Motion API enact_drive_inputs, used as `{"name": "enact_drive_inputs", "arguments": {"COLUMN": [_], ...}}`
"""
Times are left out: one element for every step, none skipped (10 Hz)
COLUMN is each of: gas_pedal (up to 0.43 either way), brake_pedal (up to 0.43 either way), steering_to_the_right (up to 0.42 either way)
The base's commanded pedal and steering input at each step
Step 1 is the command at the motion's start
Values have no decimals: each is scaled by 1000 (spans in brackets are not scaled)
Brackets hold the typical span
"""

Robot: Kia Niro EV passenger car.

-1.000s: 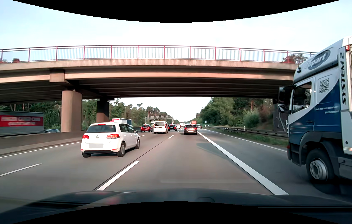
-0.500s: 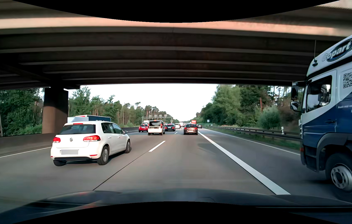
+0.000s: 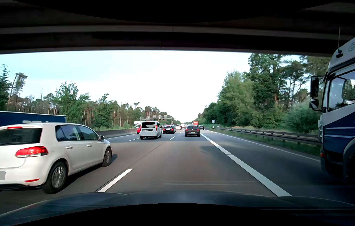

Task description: Follow the waypoints while adhering to traffic rules and regulations

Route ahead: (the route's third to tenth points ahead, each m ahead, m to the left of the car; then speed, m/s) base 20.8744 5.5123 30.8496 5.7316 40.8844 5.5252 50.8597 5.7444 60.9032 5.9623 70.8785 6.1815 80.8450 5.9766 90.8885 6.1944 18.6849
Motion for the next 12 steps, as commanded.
{"name": "enact_drive_inputs", "arguments": {"gas_pedal": [0,0,0,0,0,0,0,0,0,0,0,0], "brake_pedal": [61,61,55,61,61,61,61,61,61,61,61,61], "steering_to_the_right": [-4,-4,-4,-4,-4,-4,-4,-4,-4,-4,-4,-4]}}
